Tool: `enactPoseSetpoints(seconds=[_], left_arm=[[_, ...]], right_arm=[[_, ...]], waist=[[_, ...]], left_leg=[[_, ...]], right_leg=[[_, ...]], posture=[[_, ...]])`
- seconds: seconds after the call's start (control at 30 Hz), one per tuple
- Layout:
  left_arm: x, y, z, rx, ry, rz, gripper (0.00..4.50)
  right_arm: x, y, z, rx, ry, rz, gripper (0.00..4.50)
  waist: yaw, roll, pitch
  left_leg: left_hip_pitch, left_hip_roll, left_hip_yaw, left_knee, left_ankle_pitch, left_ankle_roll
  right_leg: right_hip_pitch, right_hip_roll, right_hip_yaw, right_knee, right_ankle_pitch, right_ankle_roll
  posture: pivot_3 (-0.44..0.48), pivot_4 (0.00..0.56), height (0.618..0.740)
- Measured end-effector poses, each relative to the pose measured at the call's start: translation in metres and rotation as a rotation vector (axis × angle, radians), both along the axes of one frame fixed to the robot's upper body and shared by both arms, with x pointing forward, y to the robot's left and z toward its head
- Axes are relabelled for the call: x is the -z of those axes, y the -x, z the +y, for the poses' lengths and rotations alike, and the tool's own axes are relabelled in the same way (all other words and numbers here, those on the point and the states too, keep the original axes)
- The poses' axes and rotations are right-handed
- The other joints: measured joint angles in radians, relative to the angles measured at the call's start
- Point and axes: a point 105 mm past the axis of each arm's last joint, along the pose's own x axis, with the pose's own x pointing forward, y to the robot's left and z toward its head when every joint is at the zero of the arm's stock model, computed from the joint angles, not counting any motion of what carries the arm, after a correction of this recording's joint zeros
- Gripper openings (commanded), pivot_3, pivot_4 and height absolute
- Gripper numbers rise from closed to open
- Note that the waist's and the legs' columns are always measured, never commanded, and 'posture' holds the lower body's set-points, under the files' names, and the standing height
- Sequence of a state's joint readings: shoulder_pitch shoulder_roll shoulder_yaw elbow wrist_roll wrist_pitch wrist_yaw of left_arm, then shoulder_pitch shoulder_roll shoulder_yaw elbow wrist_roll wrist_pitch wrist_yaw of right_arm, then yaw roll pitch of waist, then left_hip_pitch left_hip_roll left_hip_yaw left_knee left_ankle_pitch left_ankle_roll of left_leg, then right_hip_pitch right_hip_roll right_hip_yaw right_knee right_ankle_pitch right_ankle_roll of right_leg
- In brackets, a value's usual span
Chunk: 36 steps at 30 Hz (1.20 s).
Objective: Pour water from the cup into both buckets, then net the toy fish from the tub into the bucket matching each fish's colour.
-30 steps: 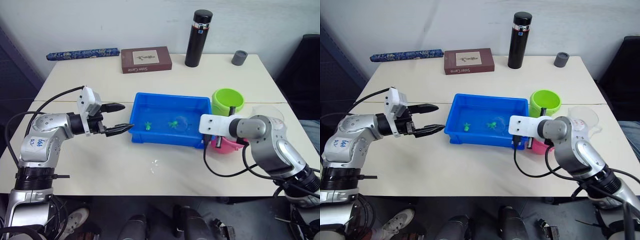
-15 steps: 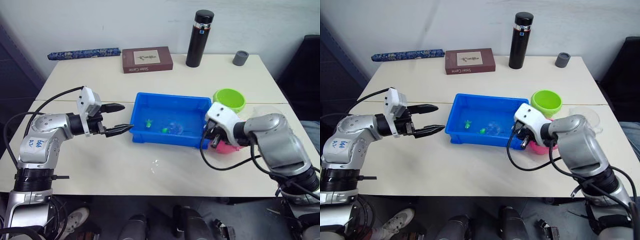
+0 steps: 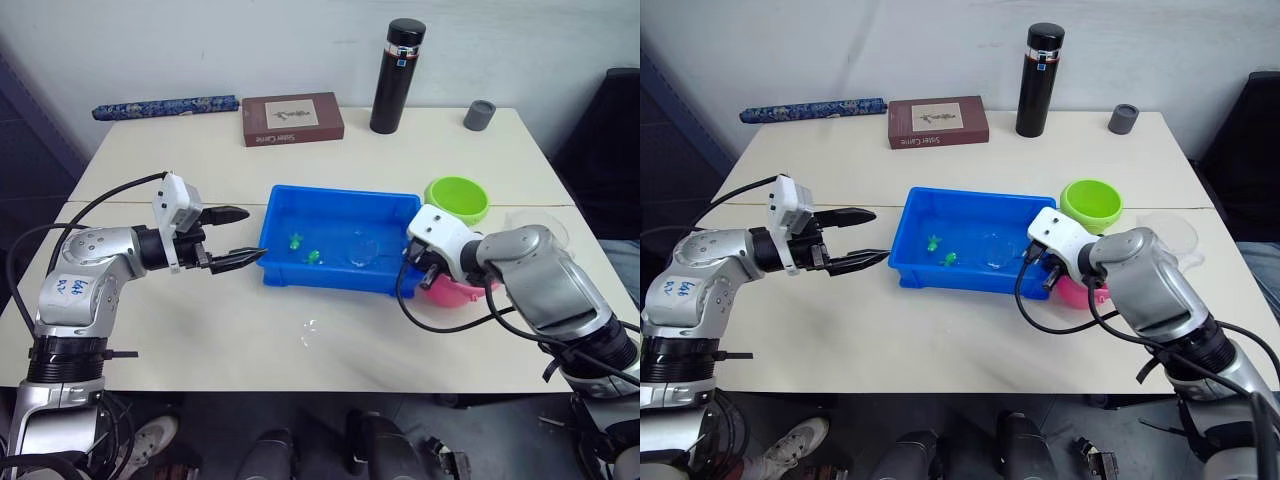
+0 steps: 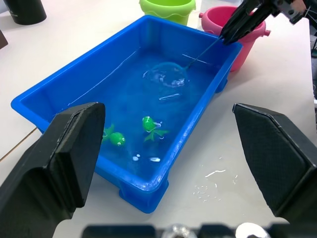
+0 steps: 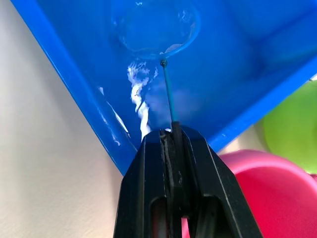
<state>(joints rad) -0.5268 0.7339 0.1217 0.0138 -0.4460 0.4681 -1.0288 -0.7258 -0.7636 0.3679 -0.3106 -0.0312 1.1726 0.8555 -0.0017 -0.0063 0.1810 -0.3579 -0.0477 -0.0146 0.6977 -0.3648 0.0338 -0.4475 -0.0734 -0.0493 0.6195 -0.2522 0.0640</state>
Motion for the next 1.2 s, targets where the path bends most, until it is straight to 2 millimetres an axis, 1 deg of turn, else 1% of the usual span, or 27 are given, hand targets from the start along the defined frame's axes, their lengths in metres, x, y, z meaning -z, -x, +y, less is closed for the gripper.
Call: enactPoseSetpoints(seconds=[0.1, 0.2, 0.3, 0.37, 0.43, 0.63, 0.8, 0.97, 1.03, 1.07, 1.2], left_arm=[[0.003, 0.002, 0.016, -0.051, -0.009, 0.01, 4.45], [0.007, 0.004, 0.025, -0.08, -0.009, 0.021, 4.45], [0.012, 0.006, 0.038, -0.126, -0.014, 0.043, 4.45], [0.013, 0.006, 0.046, -0.156, -0.012, 0.05, 4.45], [0.012, 0.006, 0.047, -0.158, -0.012, 0.045, 4.45], [0.012, 0.006, 0.047, -0.161, -0.012, 0.043, 4.45], [0.011, 0.006, 0.047, -0.163, -0.013, 0.041, 4.45], [0.011, 0.006, 0.047, -0.166, -0.013, 0.038, 4.45], [0.011, 0.006, 0.046, -0.163, -0.012, 0.036, 4.45], [0.01, 0.005, 0.044, -0.157, -0.011, 0.033, 4.45], [0.002, 0.002, 0.034, -0.115, -0.009, 0.007, 4.45]], right_arm=[[0.005, 0.0, 0.011, -0.029, 0.008, -0.001, 0.0], [0.006, 0.0, 0.022, -0.049, 0.002, -0.006, 0.0], [0.005, -0.001, 0.037, -0.067, -0.034, -0.008, 0.0], [0.005, -0.001, 0.052, -0.081, -0.071, -0.009, 0.0], [0.004, 0.0, 0.063, -0.091, -0.089, -0.014, 0.0], [0.005, -0.001, 0.074, -0.073, -0.157, 0.017, 0.0], [0.001, 0.002, 0.07, -0.032, -0.231, 0.098, 0.0], [-0.001, 0.01, 0.065, 0.0, -0.318, 0.204, 0.0], [-0.004, 0.011, 0.062, 0.005, -0.329, 0.214, 0.0], [-0.007, 0.012, 0.059, 0.006, -0.329, 0.209, 0.0], [-0.024, 0.01, 0.035, 0.027, -0.331, 0.154, 0.0]], waist=[[-0.002, 0.0, 0.0], [0.0, 0.0, 0.0], [0.0, 0.0, 0.0], [0.0, 0.0, 0.0], [-0.001, 0.0, 0.0], [0.0, 0.0, 0.0], [-0.001, 0.0, 0.0], [-0.001, 0.0, 0.0], [0.0, 0.0, 0.0], [0.0, 0.0, 0.0], [0.003, 0.0, 0.0]], left_leg=[[0.0, 0.0, 0.0, -0.001, 0.0, 0.0], [0.0, 0.0, 0.0, 0.0, 0.0, 0.0], [0.0, 0.0, 0.0, 0.0, 0.0, 0.0], [0.0, 0.0, -0.001, 0.0, 0.0, 0.0], [0.0, 0.0, 0.0, 0.0, 0.0, 0.0], [0.0, 0.0, -0.001, -0.001, 0.0, 0.0], [0.0, 0.0, -0.001, -0.001, 0.0, 0.0], [0.0, 0.0, -0.001, -0.001, 0.0, 0.0], [0.0, 0.0, -0.001, -0.001, 0.0, 0.0], [0.0, 0.0, -0.001, -0.001, 0.0, 0.0], [-0.001, -0.001, -0.001, -0.001, -0.001, 0.001]], right_leg=[[-0.001, 0.0, 0.0, 0.0, 0.0, -0.001], [0.0, 0.0, 0.0, 0.0, 0.0, -0.001], [0.0, 0.0, 0.0, 0.0, 0.0, -0.001], [0.0, 0.0, 0.0, 0.0, 0.0, -0.001], [0.0, 0.0, 0.0, 0.0, 0.0, -0.001], [0.0, -0.001, 0.0, 0.0, 0.0, -0.001], [0.0, -0.001, -0.001, 0.0, 0.0, -0.001], [0.0, -0.001, 0.0, 0.0, 0.0, -0.001], [-0.001, -0.001, 0.0, 0.0, 0.0, -0.001], [0.0, -0.001, 0.0, 0.0, 0.0, -0.001], [0.0, -0.001, -0.001, -0.002, 0.0, -0.001]], posture=[[0.0, 0.15, 0.739], [0.0, 0.15, 0.739], [0.0, 0.15, 0.739], [0.0, 0.15, 0.739], [0.0, 0.15, 0.739], [0.0, 0.15, 0.739], [0.0, 0.15, 0.739], [0.0, 0.15, 0.739], [0.0, 0.15, 0.739], [0.0, 0.15, 0.739], [0.0, 0.15, 0.739]])
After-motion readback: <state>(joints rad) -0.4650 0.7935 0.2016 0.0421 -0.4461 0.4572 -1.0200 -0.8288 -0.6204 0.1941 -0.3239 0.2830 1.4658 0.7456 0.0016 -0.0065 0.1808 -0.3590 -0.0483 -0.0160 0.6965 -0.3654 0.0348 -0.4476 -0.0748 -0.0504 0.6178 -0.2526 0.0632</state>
